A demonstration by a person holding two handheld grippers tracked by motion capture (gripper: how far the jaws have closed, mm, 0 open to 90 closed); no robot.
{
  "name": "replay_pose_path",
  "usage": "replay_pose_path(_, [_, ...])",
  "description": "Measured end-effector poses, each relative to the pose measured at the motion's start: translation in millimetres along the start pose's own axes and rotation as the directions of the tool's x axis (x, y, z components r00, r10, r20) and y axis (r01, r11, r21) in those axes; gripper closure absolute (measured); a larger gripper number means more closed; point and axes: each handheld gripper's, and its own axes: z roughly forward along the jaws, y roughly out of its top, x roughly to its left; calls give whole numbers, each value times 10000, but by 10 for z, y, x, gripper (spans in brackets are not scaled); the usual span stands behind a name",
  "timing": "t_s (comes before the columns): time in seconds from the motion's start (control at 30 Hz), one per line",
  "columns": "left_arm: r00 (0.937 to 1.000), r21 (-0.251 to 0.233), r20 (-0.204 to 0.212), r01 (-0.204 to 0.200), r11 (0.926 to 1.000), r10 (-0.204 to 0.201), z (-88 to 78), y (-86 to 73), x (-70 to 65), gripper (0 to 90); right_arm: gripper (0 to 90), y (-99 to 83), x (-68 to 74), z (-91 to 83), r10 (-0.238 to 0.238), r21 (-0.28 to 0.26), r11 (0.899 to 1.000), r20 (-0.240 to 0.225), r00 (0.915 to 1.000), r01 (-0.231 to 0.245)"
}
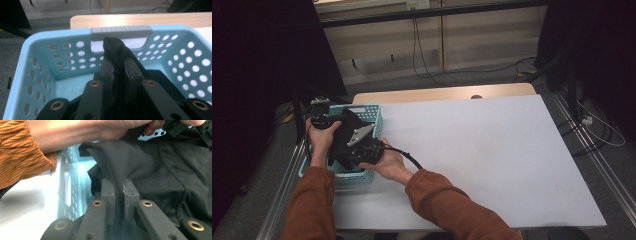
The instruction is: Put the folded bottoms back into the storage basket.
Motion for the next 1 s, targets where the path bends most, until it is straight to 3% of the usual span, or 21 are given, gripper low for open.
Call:
replay_pose_path(0.07, [9997, 65, -196, -140, 9999, 141, 2, -5, 6, 766, 822, 8, 2, 7, -4, -1, 10000, -47, 10000, 4])
replay_pose_path(0.17, [9989, 65, -465, 30, 10000, -27, -6, -11, 22, 730, 774, 12, 4, 11, 76, -74, 9999, -181, 9998, -77])
replay_pose_path(0.27, [9984, -22, -543, 149, 9999, -150, -15, -13, 26, 528, 660, 18, -10, -16, 287, -254, 9993, 38, 9996, -286])
replay_pose_path(0.33, [9980, -41, -625, 59, 10000, -61, -25, -18, 15, 438, 604, 19, -31, -39, 460, -340, 9984, 42, 9989, -459])
replay_pose_path(0.4, [9989, -199, -470, 51, 9998, -61, -29, -28, 9, 392, 582, 7, -53, -57, 587, -326, 9978, 46, 9983, -585])
replay_pose_path(0.57, [9985, -368, -545, 36, 9993, -56, -59, -41, -1, 252, 534, -17, -87, -95, 785, -377, 9962, -56, 9969, -787])
replay_pose_path(0.73, [9997, -525, -221, -46, 9986, 35, -118, -57, -26, 139, 466, -38, -91, -145, 826, -574, 9948, -218, 9963, -838])
replay_pose_path(0.87, [9999, -650, -4, 117, 9978, -117, -169, -47, -96, 64, 379, -68, -126, -174, 1013, -747, 9920, -95, 9948, -1017])
replay_pose_path(1.0, [9998, -980, 96, -190, 9950, 200, -253, -50, -183, 55, 312, -74, -143, -207, 1118, -825, 9903, -10, 9937, -1115])
